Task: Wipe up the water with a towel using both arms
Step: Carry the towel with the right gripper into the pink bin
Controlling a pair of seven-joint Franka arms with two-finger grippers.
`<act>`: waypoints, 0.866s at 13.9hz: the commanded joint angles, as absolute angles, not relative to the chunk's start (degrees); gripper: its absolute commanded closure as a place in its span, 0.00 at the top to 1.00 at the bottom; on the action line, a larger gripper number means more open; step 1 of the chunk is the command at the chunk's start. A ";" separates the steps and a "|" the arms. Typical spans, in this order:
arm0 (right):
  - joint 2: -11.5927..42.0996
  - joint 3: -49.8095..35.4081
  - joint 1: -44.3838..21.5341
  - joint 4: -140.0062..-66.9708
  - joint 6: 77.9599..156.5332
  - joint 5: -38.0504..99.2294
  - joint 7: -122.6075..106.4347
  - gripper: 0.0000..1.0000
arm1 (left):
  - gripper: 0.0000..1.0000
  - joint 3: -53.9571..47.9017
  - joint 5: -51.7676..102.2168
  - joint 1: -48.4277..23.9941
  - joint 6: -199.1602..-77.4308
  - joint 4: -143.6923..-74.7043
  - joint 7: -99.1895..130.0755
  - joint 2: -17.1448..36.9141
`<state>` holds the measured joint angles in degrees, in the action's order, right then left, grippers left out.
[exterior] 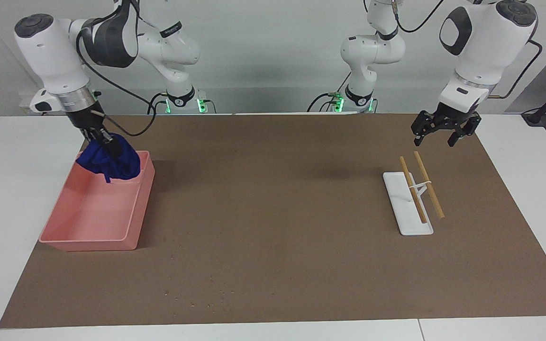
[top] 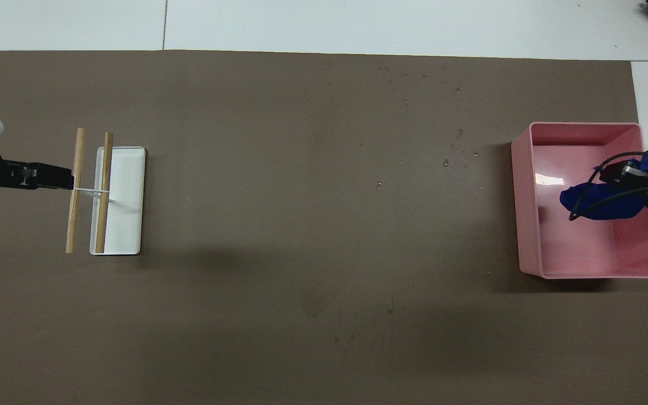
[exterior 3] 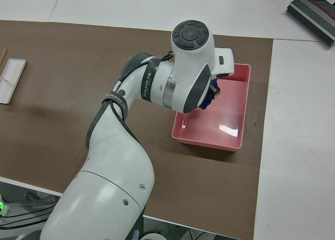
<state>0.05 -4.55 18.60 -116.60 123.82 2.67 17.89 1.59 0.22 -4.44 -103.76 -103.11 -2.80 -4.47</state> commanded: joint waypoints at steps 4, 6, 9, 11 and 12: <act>6.95 -5.54 20.04 -118.91 128.32 -0.88 15.83 0.22 | 1.00 1.14 -2.55 -4.04 -103.01 -102.83 -2.81 -4.83; 6.86 -5.54 19.86 -118.92 127.45 -0.88 15.30 1.00 | 1.00 1.14 -2.55 -4.39 -102.75 -102.83 -2.81 -4.92; 6.16 -5.89 19.34 -117.87 125.69 -0.88 12.58 1.00 | 1.00 1.14 -2.55 -4.39 -102.66 -102.83 -2.81 -4.92; 5.54 -6.76 18.38 -115.59 122.19 -0.88 10.74 1.00 | 1.00 1.14 -2.55 -4.13 -102.74 -102.83 -2.90 -4.92; 4.58 -7.12 17.93 -114.27 120.86 -0.79 10.11 1.00 | 1.00 1.14 -2.55 -4.13 -102.74 -102.83 -2.90 -4.92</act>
<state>6.50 -6.30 18.69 -116.23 124.08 0.27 11.82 1.30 -1.44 -4.35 -103.75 -103.11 -2.79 -4.47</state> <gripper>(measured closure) 0.137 0.000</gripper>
